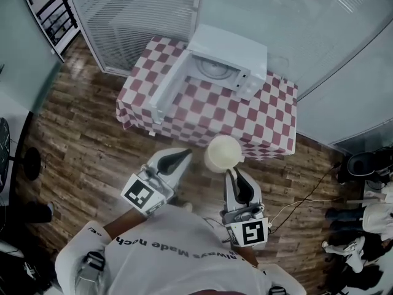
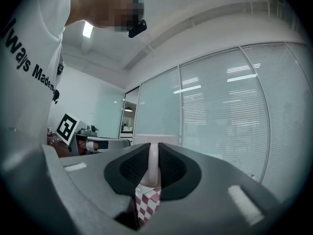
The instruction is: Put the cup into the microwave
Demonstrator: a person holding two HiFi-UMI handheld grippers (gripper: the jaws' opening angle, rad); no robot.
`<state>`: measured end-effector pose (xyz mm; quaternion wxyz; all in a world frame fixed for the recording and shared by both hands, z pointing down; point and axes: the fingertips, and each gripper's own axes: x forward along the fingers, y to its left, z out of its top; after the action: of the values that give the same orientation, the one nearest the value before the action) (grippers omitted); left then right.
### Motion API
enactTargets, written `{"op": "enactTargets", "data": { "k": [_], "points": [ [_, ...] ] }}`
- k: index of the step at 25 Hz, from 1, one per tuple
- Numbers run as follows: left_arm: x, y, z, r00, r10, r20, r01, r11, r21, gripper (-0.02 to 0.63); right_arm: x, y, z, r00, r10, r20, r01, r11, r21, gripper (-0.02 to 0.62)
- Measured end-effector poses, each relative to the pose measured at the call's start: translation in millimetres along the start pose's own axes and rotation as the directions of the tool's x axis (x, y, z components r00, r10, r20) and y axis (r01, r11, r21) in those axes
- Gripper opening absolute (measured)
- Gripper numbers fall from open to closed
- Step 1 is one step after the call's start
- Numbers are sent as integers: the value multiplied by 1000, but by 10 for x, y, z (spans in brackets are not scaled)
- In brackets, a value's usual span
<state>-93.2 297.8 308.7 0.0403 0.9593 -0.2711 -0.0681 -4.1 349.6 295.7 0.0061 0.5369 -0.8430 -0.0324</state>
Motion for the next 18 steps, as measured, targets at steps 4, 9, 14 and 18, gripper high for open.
{"op": "enactTargets", "data": {
  "k": [4, 9, 14, 18],
  "points": [
    [107, 484, 39, 1000, -2, 1, 2, 1000, -6, 3, 490, -68, -25, 1000, -7, -11, 7, 1000, 0, 48],
    [276, 982, 94, 1000, -26, 2, 26, 1000, 0, 4, 1009, -199, -6, 999, -34, -7, 34, 999, -7, 48],
    [415, 1335, 116, 999, -48, -8, 47, 999, -25, 3, 1390, -304, 5, 998, -59, -10, 59, 998, -9, 48],
    [528, 1547, 122, 998, -68, -11, 67, 997, -36, 5, 1630, -367, -12, 997, -70, -15, 70, 998, -8, 48]
  ]
}}
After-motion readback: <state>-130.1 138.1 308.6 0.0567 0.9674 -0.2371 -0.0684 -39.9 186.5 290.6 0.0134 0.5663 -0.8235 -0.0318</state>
